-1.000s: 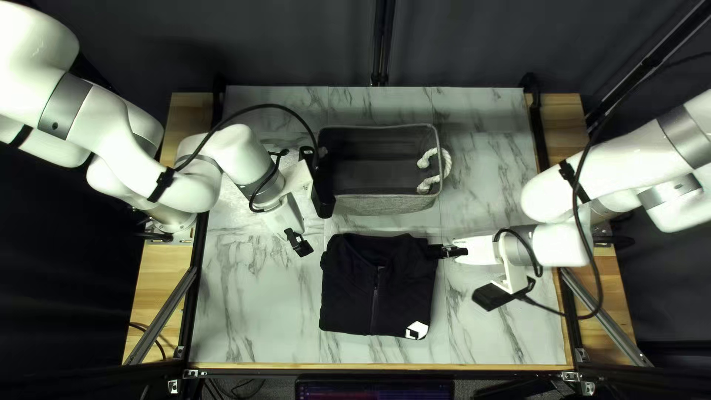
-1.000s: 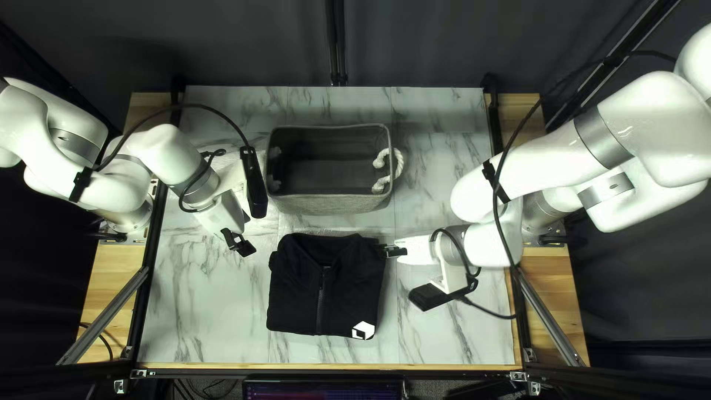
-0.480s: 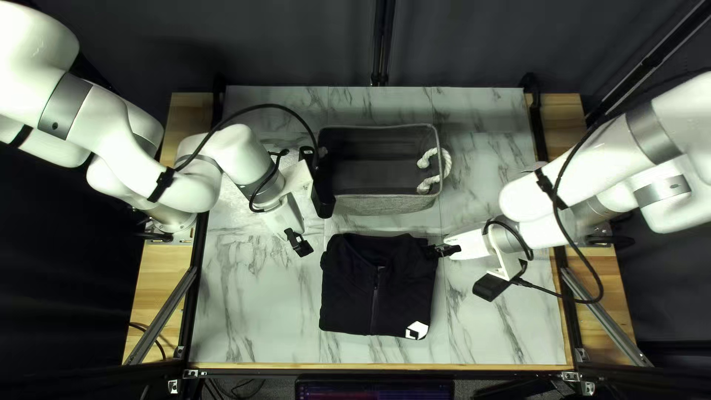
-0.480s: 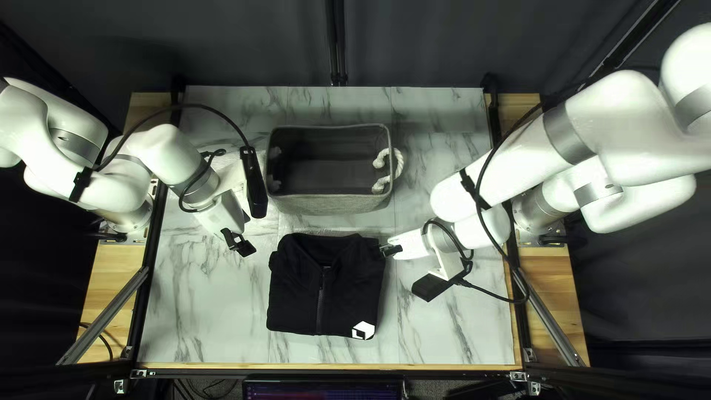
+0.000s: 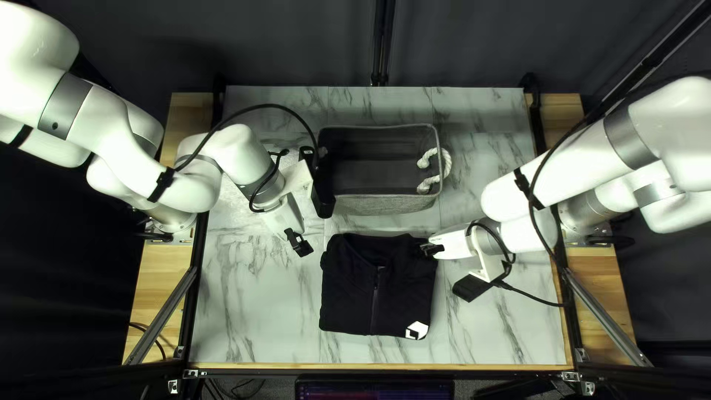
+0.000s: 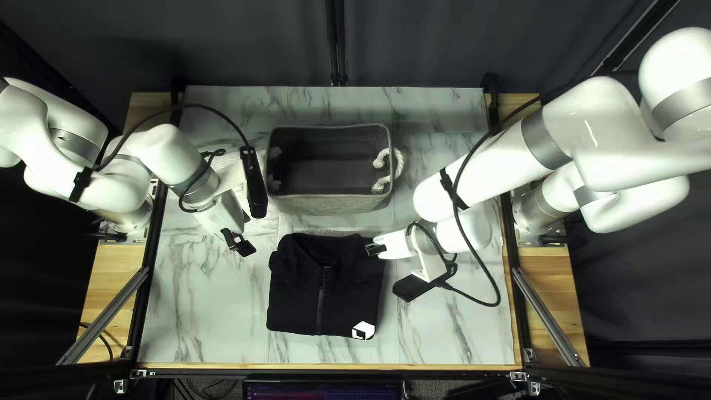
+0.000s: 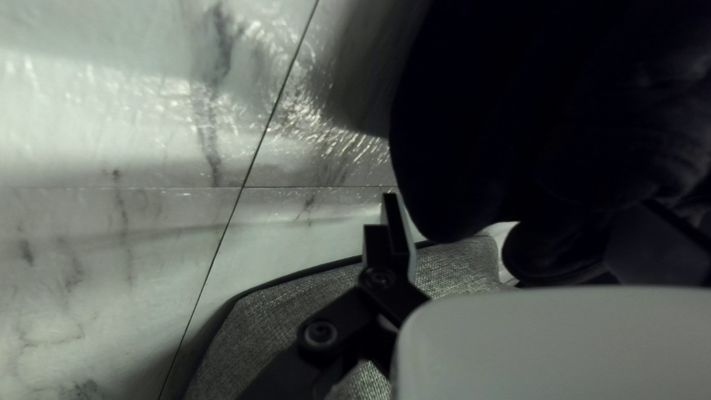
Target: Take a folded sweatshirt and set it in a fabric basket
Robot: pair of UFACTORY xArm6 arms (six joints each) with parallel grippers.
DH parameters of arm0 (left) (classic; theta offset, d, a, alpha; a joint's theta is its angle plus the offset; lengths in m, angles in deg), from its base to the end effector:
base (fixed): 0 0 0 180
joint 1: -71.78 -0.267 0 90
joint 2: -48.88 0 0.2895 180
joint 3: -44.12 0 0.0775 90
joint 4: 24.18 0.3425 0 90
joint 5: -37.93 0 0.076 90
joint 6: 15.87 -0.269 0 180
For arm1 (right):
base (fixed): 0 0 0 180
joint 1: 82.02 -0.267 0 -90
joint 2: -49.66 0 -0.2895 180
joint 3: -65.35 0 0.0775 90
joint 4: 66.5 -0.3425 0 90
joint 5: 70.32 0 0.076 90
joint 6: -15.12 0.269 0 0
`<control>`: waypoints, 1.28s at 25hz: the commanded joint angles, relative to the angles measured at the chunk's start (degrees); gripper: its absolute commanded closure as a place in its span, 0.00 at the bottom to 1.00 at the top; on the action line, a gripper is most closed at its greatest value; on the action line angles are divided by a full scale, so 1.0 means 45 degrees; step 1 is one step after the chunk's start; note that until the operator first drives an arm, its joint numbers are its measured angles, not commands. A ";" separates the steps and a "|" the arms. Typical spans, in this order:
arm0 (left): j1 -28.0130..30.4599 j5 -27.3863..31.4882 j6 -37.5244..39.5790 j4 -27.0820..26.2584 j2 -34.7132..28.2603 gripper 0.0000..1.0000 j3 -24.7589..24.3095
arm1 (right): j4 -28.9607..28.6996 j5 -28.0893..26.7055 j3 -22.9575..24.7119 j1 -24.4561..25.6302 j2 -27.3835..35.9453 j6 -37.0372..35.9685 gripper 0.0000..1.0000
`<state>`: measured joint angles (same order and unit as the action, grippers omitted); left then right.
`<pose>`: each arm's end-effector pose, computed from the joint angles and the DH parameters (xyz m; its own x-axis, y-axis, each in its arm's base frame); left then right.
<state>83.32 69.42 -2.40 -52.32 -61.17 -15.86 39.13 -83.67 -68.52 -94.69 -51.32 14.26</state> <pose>0.3619 -0.1103 0.1546 0.8918 0.4267 0.1505 0.3372 -0.8485 0.4079 0.4416 0.1110 0.0694 -0.3089 0.8867 -0.3441 0.7253 0.4536 0.5178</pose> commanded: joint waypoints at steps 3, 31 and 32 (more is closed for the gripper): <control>0.0000 0.0000 0.0000 0.0000 0.0000 0.00 0.0000 | -0.0201 -0.0135 -0.0126 0.0071 -0.0259 -0.0146 0.00; 0.0000 0.0000 0.0000 0.0000 0.0000 0.00 0.0000 | 0.1406 0.0347 -0.0948 0.0356 -0.1483 0.1294 1.00; 0.0000 0.0000 0.0000 0.0000 0.0000 0.00 0.0000 | 0.1333 0.0349 -0.0948 0.0350 -0.1470 0.1216 1.00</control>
<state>83.32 69.42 -2.40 -52.32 -61.17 -15.86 45.43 -82.20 -72.62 -93.06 -57.79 20.10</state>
